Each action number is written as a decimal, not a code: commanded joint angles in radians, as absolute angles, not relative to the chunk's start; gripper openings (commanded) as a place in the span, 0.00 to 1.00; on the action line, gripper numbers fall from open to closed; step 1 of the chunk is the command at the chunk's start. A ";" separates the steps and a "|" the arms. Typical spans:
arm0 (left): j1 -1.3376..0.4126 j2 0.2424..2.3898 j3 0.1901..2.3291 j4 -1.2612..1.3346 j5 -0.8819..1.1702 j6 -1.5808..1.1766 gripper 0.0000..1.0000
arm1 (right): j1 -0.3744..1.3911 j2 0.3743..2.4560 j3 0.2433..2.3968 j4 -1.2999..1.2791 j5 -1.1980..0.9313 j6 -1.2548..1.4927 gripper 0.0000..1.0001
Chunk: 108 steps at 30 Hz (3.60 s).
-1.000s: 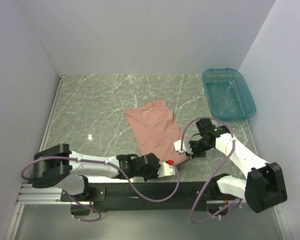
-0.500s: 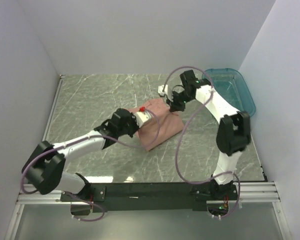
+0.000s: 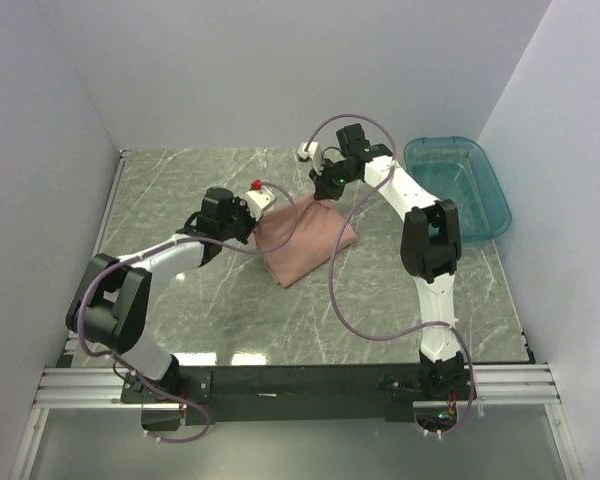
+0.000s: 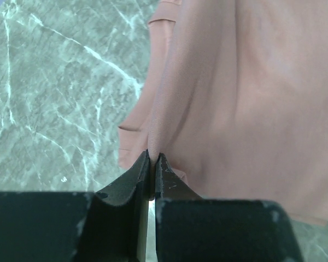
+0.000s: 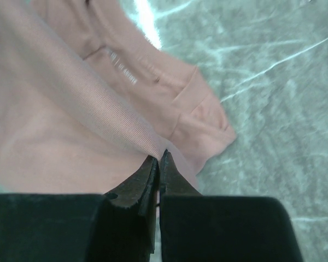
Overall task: Fold and stack the t-shirts
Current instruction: Fold the tshirt, then neatly place the folded tshirt to the corner
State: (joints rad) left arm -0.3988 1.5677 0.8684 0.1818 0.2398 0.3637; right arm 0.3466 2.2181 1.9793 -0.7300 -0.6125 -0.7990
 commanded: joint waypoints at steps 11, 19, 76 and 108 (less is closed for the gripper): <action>-0.348 1.718 1.005 0.198 0.296 0.327 0.01 | 0.377 2.313 2.100 -0.571 -0.485 -0.634 0.21; -0.330 1.733 1.152 0.080 -0.056 0.082 0.60 | 0.382 2.260 2.111 -0.342 -0.114 -0.246 0.59; -0.171 1.726 0.870 0.017 0.021 -0.861 0.00 | 0.075 1.743 1.376 -0.742 -1.003 -0.433 0.07; 0.437 2.003 1.629 -0.525 -0.071 -0.471 0.23 | 0.074 1.761 1.400 -0.790 -0.965 -0.459 0.07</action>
